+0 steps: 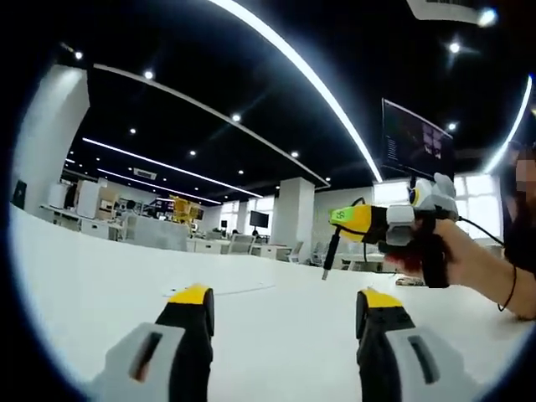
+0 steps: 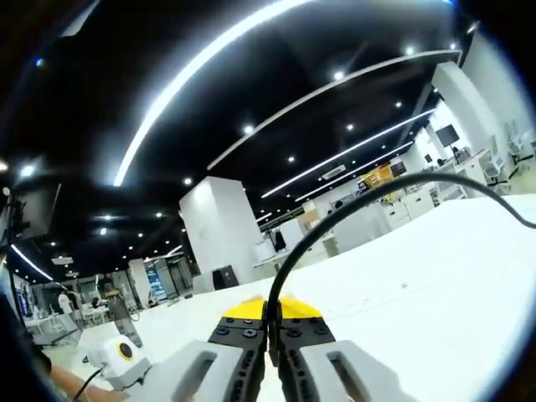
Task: Find the data cable on the table. Grasp the USB connector end of the cable and insert it into the USB port on the table
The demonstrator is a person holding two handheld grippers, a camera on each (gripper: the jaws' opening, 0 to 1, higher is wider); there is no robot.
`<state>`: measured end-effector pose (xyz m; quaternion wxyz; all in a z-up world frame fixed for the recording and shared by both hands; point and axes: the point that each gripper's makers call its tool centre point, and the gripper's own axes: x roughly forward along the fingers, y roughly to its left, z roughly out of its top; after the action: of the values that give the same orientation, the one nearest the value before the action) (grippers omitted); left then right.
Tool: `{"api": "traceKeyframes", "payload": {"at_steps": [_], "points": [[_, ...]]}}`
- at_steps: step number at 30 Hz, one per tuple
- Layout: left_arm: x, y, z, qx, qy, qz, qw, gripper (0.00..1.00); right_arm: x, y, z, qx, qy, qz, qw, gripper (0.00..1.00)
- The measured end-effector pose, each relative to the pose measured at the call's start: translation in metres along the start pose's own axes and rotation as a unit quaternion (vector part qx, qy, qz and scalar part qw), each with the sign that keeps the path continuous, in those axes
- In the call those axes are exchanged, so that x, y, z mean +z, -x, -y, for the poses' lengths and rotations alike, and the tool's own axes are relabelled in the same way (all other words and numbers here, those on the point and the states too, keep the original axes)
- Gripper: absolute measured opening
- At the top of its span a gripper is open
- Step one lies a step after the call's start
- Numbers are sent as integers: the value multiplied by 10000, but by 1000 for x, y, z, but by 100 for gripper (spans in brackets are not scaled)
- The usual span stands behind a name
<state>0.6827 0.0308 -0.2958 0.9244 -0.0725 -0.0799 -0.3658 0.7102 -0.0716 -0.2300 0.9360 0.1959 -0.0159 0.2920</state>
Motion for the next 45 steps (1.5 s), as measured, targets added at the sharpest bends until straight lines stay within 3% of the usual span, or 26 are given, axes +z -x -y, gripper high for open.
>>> {"api": "traceKeyframes", "payload": {"at_steps": [15, 25, 33, 45], "points": [[-8, -40, 2, -400, -25, 13, 9992, 76, 19, 6, 26, -327, 108, 185, 9992, 5], [-14, -61, 6, -579, -396, -14, 9975, 76, 24, -2, 49, -546, 151, 151, 9983, 5], [-17, -80, -1, -573, -313, 0, 9979, 75, 21, -12, 67, -707, 218, 16, 9973, 5], [-30, -108, -12, -499, -594, -232, 9967, 71, 19, -31, 85, -899, 332, -180, 9952, 5]]}}
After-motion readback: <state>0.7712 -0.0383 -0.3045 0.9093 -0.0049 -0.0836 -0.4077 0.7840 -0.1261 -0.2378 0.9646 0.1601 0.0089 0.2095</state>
